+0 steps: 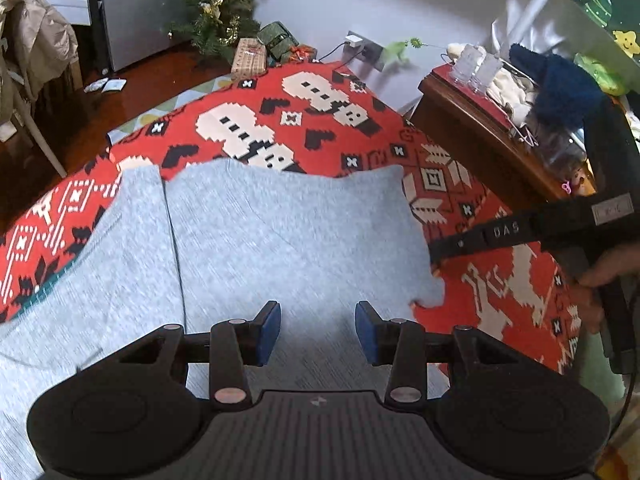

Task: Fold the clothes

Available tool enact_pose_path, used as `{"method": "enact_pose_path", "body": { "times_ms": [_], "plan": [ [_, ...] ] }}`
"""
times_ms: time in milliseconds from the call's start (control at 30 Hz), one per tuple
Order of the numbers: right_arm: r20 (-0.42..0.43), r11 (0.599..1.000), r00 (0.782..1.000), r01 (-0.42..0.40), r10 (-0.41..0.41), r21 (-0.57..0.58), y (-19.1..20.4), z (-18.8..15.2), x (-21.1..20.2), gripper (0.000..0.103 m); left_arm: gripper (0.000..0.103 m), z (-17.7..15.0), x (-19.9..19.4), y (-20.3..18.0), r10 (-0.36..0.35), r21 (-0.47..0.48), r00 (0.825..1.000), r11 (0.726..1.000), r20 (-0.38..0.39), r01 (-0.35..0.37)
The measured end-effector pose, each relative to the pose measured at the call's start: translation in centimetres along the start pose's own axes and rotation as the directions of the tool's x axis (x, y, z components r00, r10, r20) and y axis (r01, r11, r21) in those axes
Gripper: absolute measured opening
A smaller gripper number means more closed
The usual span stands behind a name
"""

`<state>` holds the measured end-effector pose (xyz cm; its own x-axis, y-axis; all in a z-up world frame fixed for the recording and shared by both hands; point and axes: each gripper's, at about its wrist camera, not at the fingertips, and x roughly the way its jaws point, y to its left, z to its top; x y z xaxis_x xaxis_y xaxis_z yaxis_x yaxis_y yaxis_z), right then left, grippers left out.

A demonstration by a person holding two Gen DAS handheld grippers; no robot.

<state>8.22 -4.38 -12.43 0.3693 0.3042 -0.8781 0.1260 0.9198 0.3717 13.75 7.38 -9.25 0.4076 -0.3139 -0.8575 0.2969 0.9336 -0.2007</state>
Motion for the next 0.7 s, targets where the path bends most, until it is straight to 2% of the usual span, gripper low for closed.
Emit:
{"method": "enact_pose_path", "body": {
  "times_ms": [133,300,433,500,533,633,700],
  "plan": [
    [0.007,0.999,1.0,-0.014,0.014,0.044,-0.1,-0.7,-1.1,0.01,0.041,-0.8,-0.5,0.3,0.006,-0.04,1.0,0.999,-0.003,-0.006],
    [-0.01,0.995,0.999,-0.042,0.043,0.091,0.5,-2.0,-1.7,0.024,0.041,-1.8,-1.3,1.0,0.014,-0.088,1.0,0.996,-0.008,-0.015],
    [-0.046,0.996,0.999,-0.002,0.006,0.089,1.4,-2.6,-0.3,0.024,0.041,-2.6,-2.2,1.5,0.029,-0.104,1.0,0.994,-0.009,-0.03],
    [-0.049,0.999,0.998,0.04,-0.039,0.023,2.3,-2.8,-0.2,0.006,0.041,-3.1,-2.6,1.8,0.035,-0.117,0.999,0.992,-0.009,-0.035],
    [-0.05,0.998,0.996,0.067,-0.068,-0.021,2.8,-2.8,-0.2,0.003,0.041,-3.4,-2.8,2.1,0.037,-0.127,0.999,0.991,-0.01,-0.038],
    [-0.048,0.98,0.987,0.143,-0.151,-0.141,4.3,-3.1,-0.2,0.003,0.041,-4.2,-3.6,2.8,0.052,-0.158,0.999,0.986,-0.009,-0.053],
    [-0.058,0.978,0.984,0.159,-0.168,-0.132,4.0,-3.3,-0.3,0.003,0.041,-4.9,-4.3,3.4,0.064,-0.179,0.998,0.982,-0.009,-0.065]
  ]
}}
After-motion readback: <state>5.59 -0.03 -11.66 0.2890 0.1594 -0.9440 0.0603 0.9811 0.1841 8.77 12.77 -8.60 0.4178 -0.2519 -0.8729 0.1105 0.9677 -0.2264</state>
